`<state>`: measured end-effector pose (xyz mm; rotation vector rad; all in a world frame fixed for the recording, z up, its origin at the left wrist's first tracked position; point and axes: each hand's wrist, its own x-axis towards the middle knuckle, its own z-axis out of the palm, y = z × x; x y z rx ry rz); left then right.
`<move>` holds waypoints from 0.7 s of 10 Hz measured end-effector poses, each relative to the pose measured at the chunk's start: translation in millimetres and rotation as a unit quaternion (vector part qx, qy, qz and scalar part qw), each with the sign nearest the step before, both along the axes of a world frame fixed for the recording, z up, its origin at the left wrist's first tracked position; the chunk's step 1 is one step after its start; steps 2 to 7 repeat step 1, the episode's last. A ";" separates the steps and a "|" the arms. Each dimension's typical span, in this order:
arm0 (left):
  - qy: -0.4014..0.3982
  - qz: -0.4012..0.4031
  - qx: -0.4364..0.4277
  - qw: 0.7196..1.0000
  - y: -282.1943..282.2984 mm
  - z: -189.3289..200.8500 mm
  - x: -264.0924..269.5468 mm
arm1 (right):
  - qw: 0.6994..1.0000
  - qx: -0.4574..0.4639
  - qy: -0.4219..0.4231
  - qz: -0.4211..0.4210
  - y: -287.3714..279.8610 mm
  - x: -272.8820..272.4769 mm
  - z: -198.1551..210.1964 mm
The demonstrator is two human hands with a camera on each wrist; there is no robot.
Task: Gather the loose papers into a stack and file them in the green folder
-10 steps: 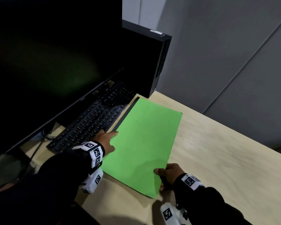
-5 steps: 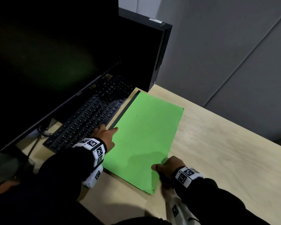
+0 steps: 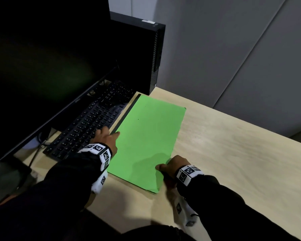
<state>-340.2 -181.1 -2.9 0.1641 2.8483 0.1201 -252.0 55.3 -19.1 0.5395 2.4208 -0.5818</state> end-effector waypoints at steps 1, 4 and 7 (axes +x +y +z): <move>0.027 0.002 -0.006 1.000 6.7 3.8 5.5 | 0.999 -0.027 0.024 -0.019 2.8 1.4 4.4; 0.027 0.002 -0.006 1.000 6.7 3.8 5.5 | 0.999 -0.027 0.024 -0.019 2.8 1.4 4.4; 0.027 0.002 -0.006 1.000 6.7 3.8 5.5 | 0.999 -0.027 0.024 -0.019 2.8 1.4 4.4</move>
